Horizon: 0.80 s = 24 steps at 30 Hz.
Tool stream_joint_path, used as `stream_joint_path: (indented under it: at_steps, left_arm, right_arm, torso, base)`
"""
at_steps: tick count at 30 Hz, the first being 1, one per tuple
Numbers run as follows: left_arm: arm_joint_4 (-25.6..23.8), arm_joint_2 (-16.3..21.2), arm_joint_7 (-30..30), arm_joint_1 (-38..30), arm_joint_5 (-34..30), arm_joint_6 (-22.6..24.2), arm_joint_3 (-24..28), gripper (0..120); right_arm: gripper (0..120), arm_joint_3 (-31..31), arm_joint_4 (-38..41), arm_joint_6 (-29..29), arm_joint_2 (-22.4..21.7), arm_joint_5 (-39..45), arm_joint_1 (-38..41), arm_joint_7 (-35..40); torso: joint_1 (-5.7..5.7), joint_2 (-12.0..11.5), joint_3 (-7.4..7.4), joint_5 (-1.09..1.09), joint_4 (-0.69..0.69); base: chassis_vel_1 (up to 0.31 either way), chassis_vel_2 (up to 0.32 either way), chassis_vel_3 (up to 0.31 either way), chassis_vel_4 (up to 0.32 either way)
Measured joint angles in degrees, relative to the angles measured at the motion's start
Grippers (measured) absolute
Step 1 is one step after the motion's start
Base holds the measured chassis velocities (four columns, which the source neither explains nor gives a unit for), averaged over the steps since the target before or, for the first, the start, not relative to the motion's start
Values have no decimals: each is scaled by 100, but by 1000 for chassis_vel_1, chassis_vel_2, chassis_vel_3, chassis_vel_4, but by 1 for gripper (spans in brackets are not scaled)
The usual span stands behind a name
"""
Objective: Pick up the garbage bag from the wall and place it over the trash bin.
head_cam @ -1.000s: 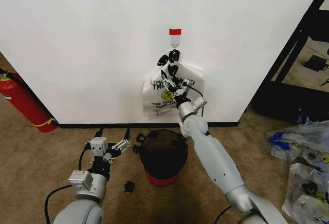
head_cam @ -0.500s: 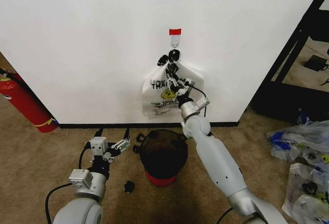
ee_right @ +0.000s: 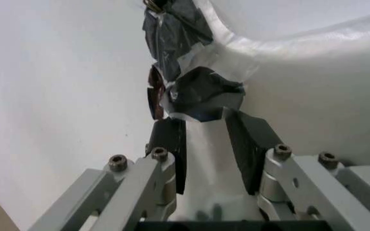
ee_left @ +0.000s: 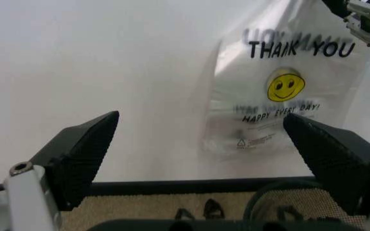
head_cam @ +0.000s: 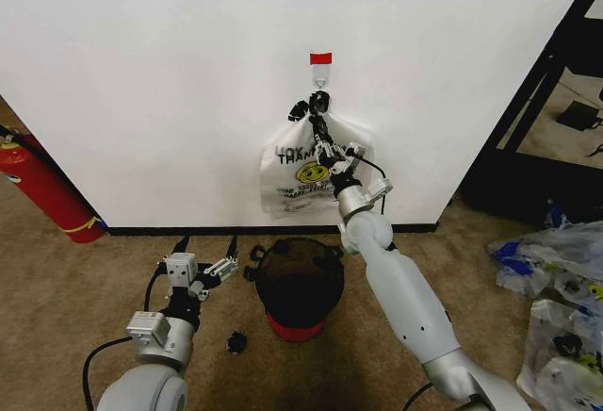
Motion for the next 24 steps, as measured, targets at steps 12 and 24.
stream_joint_path:
  at_steps: [12, 24]
  left_arm:
    - [-4, -7, 16, 55, 101, -70, 8, 100]
    - [-10, -31, 13, 118, 200, -186, -16, 100]
  right_arm:
    - [65, -45, 61, -26, -71, 806, 19, -238]
    - [77, -37, -5, -84, -36, 1139, 92, -452]
  torso:
    - [0, 0, 0, 0, 0]
    - [0, 0, 0, 0, 0]
  base:
    - [0, 0, 0, 0]
    - [0, 0, 0, 0]
